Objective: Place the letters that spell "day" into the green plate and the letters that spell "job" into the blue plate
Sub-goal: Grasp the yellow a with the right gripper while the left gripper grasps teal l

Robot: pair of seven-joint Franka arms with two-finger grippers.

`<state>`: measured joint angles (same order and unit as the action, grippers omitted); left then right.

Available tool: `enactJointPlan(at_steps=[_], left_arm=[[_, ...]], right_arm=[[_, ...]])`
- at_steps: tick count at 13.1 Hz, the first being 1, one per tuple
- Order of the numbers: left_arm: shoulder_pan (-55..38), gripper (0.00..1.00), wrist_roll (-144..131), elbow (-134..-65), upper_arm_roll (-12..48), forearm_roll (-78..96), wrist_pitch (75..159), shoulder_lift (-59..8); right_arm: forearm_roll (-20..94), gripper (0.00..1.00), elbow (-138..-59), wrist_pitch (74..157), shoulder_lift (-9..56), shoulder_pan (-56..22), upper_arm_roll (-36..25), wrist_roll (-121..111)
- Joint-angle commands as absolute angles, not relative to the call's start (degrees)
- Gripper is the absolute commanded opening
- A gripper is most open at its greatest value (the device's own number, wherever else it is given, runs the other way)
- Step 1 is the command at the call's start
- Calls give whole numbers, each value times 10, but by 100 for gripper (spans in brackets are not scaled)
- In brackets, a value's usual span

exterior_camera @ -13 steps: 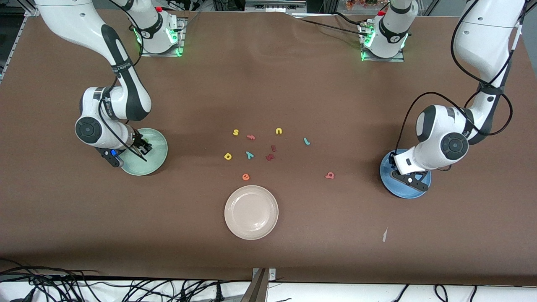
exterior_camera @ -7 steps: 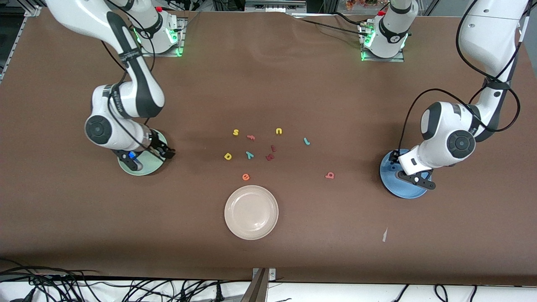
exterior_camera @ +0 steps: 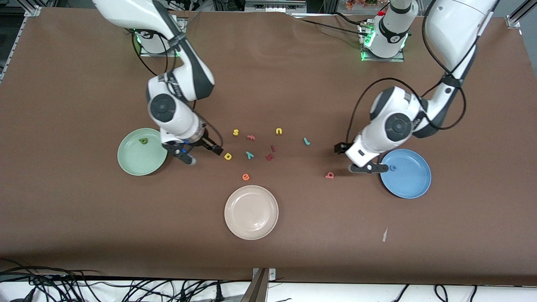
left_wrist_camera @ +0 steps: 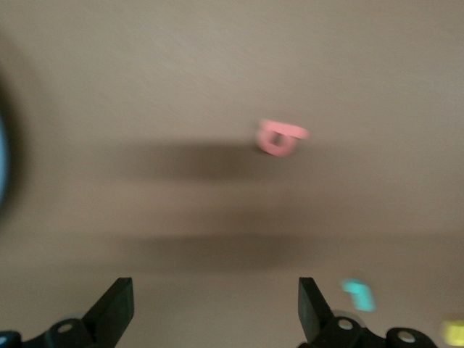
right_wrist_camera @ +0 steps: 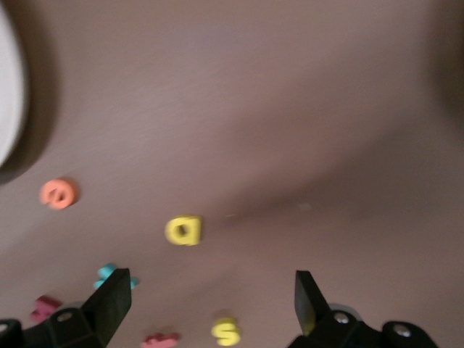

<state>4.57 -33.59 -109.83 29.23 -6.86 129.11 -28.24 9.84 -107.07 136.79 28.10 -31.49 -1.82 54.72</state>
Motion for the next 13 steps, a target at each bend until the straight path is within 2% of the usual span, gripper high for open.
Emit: enactJointPlan(at_steps=[1, 2, 4, 6, 10, 11, 13], left_arm=[[11, 100, -463, -1107, 308, -66, 1313, -282], [-4, 100, -514, -1107, 308, -73, 1330, -293], [-38, 100, -611, -1107, 305, -91, 1366, -317], [-56, 100, -731, -1106, 305, -156, 1392, -343], [-62, 96, -860, -1097, 306, -286, 1397, -394], [-61, 91, -864, -1096, 306, -282, 1397, -394], [-62, 82, -865, -1086, 306, -276, 1397, -401]], right_arm=[[98, 99, -984, 1370, 360, -331, -23, 550], [99, 94, -981, 1371, 369, -335, -24, 550], [98, 79, -982, 1373, 374, -334, -24, 548], [98, 68, -982, 1403, 395, -337, -24, 549], [96, 63, -989, 1411, 407, -338, -25, 547], [96, 53, -991, 1411, 407, -338, -26, 546], [95, 25, -990, 1409, 405, -337, -26, 543]])
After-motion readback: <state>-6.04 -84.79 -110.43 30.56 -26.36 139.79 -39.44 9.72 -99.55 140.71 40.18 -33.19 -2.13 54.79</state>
